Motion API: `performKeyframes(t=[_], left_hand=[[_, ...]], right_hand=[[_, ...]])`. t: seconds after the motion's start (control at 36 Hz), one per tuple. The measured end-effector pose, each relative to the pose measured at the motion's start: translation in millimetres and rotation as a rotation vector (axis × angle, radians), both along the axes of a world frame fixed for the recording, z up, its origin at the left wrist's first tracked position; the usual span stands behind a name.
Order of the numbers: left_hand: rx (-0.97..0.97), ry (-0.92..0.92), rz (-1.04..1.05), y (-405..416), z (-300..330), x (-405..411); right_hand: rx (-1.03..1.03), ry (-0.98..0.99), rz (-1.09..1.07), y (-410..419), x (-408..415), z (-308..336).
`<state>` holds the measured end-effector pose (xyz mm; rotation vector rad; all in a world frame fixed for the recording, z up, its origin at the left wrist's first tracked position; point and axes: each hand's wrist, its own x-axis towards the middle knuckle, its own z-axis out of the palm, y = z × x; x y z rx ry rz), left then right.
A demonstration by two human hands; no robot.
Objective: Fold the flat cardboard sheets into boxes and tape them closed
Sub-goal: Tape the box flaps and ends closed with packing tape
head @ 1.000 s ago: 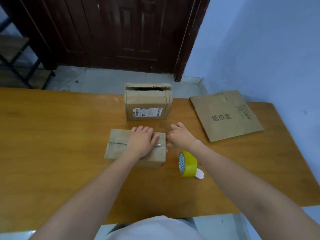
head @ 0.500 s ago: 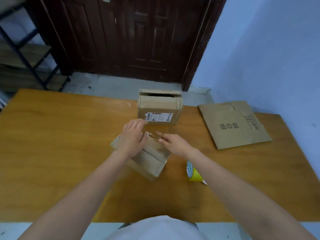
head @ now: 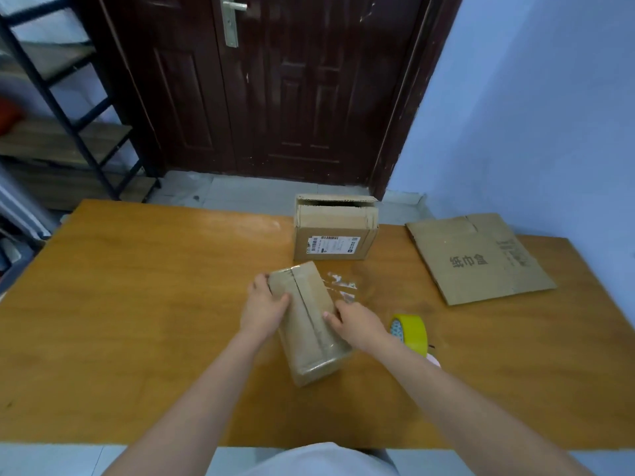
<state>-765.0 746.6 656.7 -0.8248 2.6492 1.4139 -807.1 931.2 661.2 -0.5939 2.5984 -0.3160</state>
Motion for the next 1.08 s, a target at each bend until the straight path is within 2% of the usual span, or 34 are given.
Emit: performKeyframes(t=[0.11, 0.19, 0.31, 0.36, 0.47, 0.61, 0.69, 0.78, 0.86, 0.94, 1.08], left_hand=[[-0.023, -0.102, -0.164, 14.6, 4.8, -14.2], [-0.221, -0.220, -0.293, 30.2, 10.6, -22.1], [-0.467, -0.293, -0.482, 49.5, 11.6, -30.3], [-0.523, -0.260, -0.563, 55.3, 8.4, -35.2], [-0.558, -0.117, -0.782, 61.9, 2.2, -42.0], [-0.573, -0.076, -1.016, 64.8, 0.8, -50.4], [-0.576, -0.100, -1.025, 68.7, 4.2, -54.2], [-0.556, -0.095, -1.013, 71.5, 2.4, -55.8], [-0.489, -0.067, -0.981, 69.5, -1.7, -56.2], [-0.408, 0.027, -0.862, 69.2, -5.5, -53.7], [-0.489, 0.146, -0.781, 74.0, -19.6, -48.7]], right_hand=[[0.020, 0.072, 0.115, 0.5, 28.1, 5.3], [-0.004, 0.107, 0.176, -6.4, 44.6, 1.7], [-0.050, 0.021, 0.181, -7.3, 56.3, 0.1], [-0.108, 0.006, 0.113, 5.3, 53.2, 2.2], [-0.226, 0.097, -0.042, 51.6, 31.6, 6.6], [-0.173, 0.193, -0.553, 122.2, -8.9, 7.5], [-0.163, 0.018, -0.786, 145.2, -36.3, 2.8], [-0.203, -0.213, -0.928, 147.4, -57.0, -2.1], [-0.188, -0.376, -0.939, 137.2, -71.1, -8.6], [-0.180, -0.526, -0.988, 120.6, -78.1, -9.2], [-0.085, -0.674, -0.963, 105.3, -86.2, -15.9]])
